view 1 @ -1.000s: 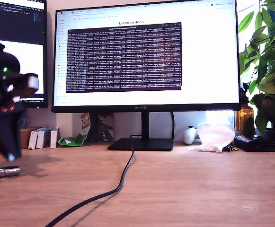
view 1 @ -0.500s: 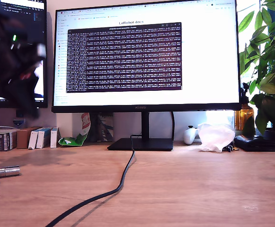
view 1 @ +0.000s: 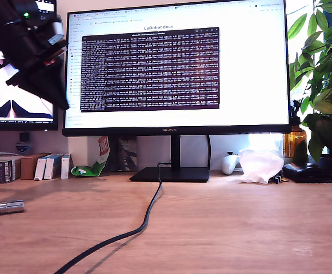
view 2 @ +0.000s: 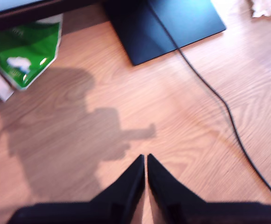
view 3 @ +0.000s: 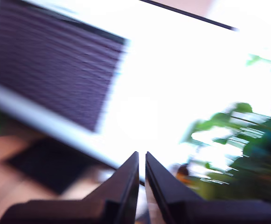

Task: Pick the metallic laser pointer with your right arm, pass it to your left arm, then place it down to the left side of the table

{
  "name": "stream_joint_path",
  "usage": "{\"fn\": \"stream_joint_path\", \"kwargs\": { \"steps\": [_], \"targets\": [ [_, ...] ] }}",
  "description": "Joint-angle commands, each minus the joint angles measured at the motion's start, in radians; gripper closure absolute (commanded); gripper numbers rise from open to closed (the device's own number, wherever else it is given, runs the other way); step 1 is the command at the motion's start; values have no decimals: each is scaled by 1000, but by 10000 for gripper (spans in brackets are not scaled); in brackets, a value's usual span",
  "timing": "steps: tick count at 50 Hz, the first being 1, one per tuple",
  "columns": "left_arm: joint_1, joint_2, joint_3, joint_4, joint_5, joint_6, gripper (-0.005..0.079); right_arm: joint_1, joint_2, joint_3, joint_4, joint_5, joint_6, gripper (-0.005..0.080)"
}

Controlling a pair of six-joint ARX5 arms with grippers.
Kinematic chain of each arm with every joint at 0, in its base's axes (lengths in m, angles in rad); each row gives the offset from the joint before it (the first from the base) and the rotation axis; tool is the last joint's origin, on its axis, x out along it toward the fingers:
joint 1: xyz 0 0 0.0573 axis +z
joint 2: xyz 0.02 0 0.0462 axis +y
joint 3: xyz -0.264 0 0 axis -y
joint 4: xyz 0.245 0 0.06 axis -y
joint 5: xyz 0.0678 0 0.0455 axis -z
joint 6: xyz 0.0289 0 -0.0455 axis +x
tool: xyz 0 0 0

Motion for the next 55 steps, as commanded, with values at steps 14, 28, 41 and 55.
{"fn": "stream_joint_path", "kwargs": {
  "steps": [14, 28, 41, 55],
  "targets": [
    [-19, -149, 3, 51, -137, -14, 763, -336, 13, -3, 44, -12, 52, 754],
    [2, -299, -21, 64, -252, -32, 763, -478, -11, -5, 15, -161, 138, 753],
    [2, -508, -271, 216, -359, -75, 763, -446, -93, -60, -12, -191, 167, 753],
    [27, -736, -521, 336, -397, -84, 763, -369, -193, -150, -20, -180, 158, 753]
  ]
}}
